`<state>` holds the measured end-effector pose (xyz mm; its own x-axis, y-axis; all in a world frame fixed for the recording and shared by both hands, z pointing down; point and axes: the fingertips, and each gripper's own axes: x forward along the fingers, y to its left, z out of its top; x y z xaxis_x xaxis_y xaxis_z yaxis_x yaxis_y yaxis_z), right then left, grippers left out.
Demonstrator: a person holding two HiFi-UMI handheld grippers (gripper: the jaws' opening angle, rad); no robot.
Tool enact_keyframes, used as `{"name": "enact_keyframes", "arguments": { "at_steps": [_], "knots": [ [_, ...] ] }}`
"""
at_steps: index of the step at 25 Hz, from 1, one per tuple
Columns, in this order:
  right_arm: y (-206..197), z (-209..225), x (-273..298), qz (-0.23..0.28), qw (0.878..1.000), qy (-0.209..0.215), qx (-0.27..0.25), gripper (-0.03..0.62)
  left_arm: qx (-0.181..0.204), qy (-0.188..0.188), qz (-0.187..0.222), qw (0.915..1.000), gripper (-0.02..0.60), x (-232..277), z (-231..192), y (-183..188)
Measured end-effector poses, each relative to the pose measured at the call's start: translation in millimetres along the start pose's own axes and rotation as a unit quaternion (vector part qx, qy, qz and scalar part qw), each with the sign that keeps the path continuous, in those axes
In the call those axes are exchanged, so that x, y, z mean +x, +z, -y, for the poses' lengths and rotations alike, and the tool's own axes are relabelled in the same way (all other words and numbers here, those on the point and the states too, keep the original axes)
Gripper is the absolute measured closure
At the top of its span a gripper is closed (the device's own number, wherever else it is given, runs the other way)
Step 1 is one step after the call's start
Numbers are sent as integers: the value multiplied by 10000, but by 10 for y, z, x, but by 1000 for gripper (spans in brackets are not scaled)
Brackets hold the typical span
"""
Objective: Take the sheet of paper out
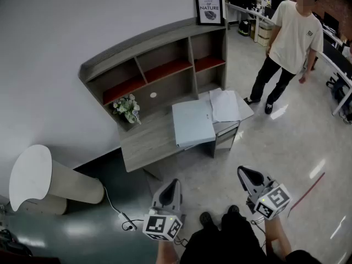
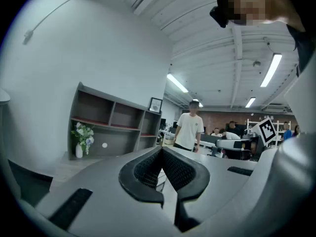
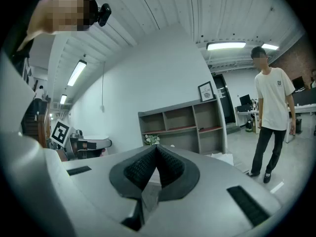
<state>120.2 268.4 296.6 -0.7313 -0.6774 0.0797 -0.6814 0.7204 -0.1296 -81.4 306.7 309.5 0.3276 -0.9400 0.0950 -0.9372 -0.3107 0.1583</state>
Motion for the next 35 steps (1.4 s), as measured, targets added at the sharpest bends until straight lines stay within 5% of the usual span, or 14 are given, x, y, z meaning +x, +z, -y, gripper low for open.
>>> {"name": "enact_keyframes", "arguments": {
  "at_steps": [26,35],
  "knots": [
    [-92,-114,222,-176,9998,45,113,582,-32,-77,-297,9995,569,136,-171,-212],
    [-79,256,393,-147,9998,9,110,582,-3,-168,-448,9989,569,577,-171,-289]
  ]
}}
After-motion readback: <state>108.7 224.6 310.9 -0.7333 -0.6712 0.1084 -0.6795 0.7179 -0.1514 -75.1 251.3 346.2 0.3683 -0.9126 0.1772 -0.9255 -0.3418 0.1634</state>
